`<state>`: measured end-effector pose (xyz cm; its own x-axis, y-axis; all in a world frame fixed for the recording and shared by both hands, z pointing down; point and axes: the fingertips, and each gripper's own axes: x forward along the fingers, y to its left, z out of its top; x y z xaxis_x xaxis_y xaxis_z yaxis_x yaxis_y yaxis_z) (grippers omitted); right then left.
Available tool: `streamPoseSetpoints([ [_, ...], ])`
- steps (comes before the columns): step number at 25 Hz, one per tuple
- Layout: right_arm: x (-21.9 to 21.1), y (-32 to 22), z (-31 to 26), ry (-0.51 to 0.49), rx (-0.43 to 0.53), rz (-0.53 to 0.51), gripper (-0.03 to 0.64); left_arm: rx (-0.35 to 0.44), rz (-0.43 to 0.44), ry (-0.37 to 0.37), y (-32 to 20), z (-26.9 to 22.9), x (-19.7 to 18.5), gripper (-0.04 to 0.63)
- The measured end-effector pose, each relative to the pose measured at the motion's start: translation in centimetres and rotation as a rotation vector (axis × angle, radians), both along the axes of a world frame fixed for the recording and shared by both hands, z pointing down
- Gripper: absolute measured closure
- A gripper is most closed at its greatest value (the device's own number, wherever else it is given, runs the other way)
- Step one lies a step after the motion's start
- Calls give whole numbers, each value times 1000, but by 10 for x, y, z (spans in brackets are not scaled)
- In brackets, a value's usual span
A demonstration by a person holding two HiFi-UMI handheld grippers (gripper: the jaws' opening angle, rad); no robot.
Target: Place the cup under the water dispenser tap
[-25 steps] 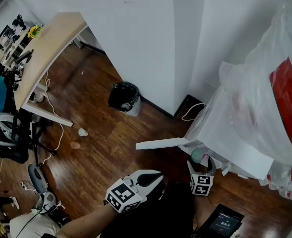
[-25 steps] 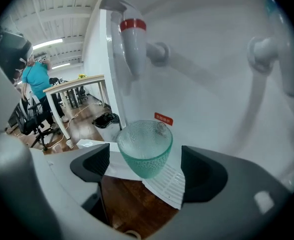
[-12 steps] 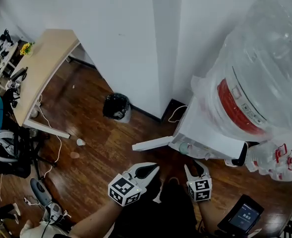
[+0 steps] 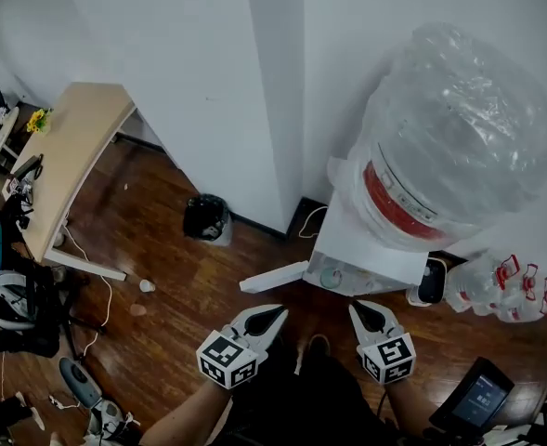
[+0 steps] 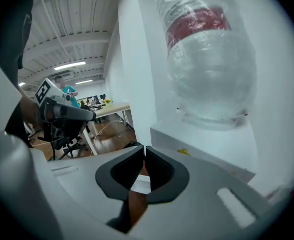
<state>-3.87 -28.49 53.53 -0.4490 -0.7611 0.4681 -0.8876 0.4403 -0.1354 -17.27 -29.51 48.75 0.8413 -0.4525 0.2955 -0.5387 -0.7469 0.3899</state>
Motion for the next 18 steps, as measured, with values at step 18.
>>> streamPoseSetpoints([
  [18,16,7,-130,-135,156,37,617,123,20,70,7,-69,9,607],
])
